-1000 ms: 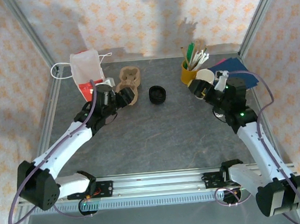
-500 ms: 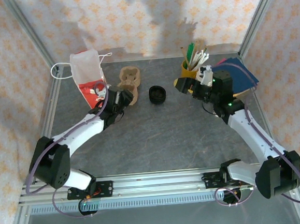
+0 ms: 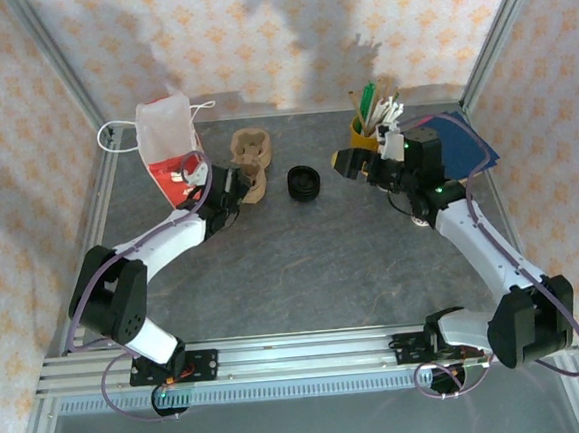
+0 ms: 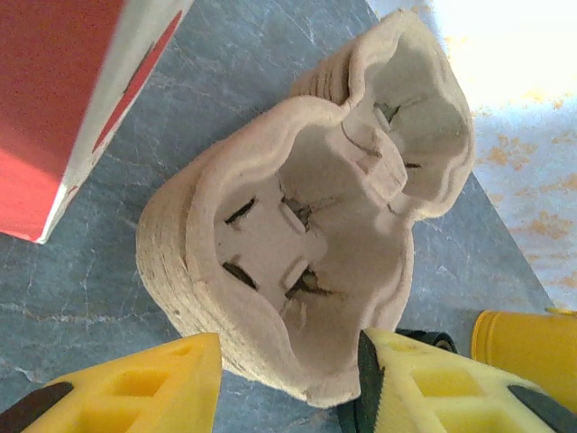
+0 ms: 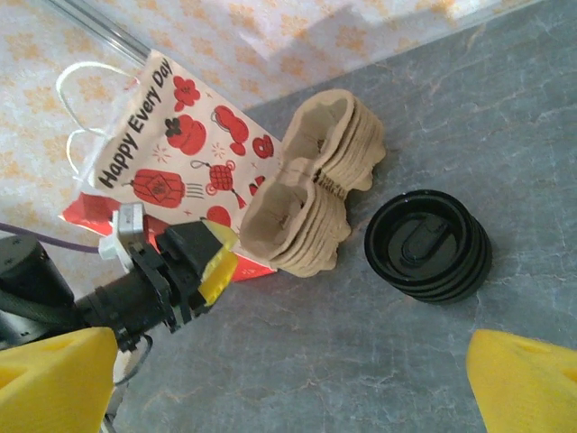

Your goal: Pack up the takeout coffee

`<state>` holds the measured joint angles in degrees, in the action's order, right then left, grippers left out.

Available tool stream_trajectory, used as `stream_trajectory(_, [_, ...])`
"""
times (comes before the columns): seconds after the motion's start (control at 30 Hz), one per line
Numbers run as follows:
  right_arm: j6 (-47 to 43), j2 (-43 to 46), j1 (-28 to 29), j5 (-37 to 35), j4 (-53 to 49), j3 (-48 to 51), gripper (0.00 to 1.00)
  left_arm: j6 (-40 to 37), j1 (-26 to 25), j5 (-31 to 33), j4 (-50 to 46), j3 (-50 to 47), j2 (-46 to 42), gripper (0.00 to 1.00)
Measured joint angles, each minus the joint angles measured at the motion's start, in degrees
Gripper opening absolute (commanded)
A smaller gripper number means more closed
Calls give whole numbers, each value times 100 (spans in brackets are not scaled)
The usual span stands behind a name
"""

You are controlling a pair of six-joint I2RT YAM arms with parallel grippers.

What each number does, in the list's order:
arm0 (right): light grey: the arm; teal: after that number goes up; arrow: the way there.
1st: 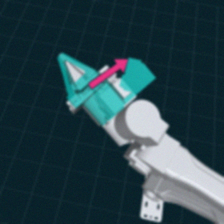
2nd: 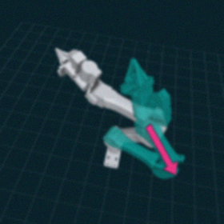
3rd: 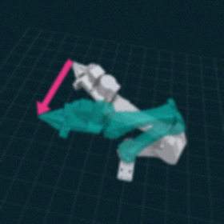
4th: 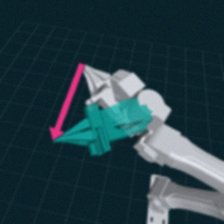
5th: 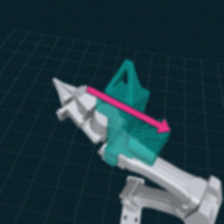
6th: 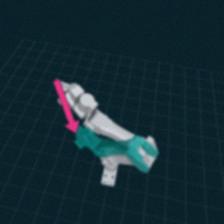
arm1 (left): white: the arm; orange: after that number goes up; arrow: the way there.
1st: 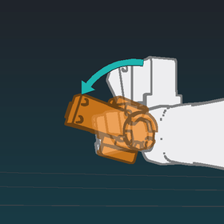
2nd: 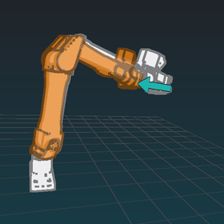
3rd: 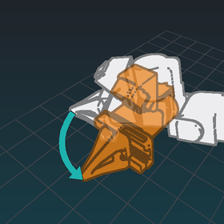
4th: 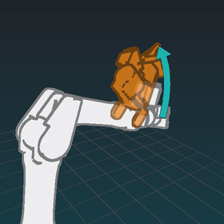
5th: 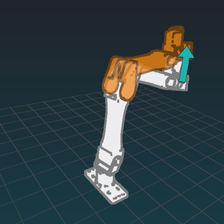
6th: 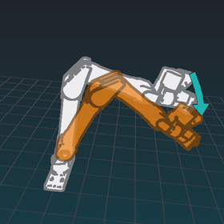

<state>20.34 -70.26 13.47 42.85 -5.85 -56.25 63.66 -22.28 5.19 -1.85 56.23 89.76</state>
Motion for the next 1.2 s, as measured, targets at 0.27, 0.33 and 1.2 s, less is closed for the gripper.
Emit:
stream_trajectory(0.27, [-111,-42,0,-4,-107,-61,98,105,59,2,-2,0,79,50])
stream_trajectory(0.33, [-114,-55,0,-22,-105,-94,98,105,59,4,-2,2,94,50])
stream_trajectory(1.2, [-118,-90,0,-151,-234,-127,98,120,59,0,7,258,426,18])
